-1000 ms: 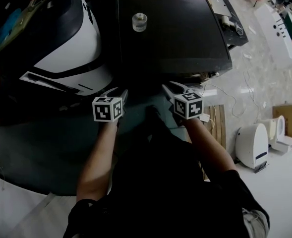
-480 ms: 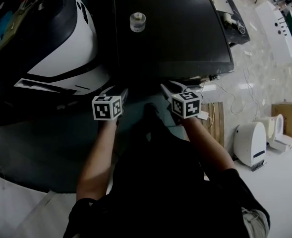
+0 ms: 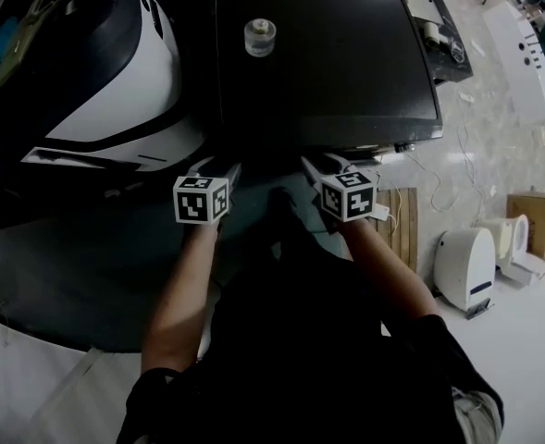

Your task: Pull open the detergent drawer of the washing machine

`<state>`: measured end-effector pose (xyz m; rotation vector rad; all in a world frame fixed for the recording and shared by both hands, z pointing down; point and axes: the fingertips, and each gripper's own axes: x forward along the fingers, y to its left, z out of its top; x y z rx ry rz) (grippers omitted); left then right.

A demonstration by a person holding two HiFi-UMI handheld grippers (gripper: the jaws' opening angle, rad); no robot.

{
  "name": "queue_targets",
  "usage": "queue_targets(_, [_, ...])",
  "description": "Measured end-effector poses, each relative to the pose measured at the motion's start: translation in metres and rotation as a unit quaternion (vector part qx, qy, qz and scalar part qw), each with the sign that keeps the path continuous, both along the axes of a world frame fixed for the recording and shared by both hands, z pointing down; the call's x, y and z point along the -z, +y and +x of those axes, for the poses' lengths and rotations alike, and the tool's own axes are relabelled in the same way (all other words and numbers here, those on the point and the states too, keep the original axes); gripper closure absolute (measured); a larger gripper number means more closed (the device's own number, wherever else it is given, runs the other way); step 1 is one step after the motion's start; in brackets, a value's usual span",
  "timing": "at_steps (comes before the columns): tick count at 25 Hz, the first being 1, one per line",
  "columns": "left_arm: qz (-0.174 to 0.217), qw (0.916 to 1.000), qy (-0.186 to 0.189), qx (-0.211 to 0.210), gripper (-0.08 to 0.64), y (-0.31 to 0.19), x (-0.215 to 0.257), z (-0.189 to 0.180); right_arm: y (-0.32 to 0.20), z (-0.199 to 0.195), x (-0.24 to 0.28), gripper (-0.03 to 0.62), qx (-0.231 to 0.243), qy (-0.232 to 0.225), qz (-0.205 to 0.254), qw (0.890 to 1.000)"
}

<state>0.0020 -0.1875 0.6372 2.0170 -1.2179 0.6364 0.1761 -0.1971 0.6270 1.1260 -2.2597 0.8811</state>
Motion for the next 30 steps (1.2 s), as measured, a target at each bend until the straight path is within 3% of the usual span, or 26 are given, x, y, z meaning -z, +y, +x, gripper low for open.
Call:
queue_targets(15, [0.01,0.9993,-0.034,0.011,0.376,-0.0026,0.0063,-0.0033,0.0007,-0.0001,-0.0041,0.48,0.004,-0.013,-0.008,1.0])
queue_targets(27, [0.017,0.9998,-0.01,0.0,0.37,-0.0035,0.0084,0.0042,0.0017,0.0005,-0.0045,0.48,0.012,-0.009,-0.002,1.0])
queue_targets(30, [0.017,0.9995,-0.024,-0.005,0.37,-0.0052,0.0054,0.0023,0.0011,-0.0007,-0.004,0.48,0.014,-0.009,-0.002,1.0])
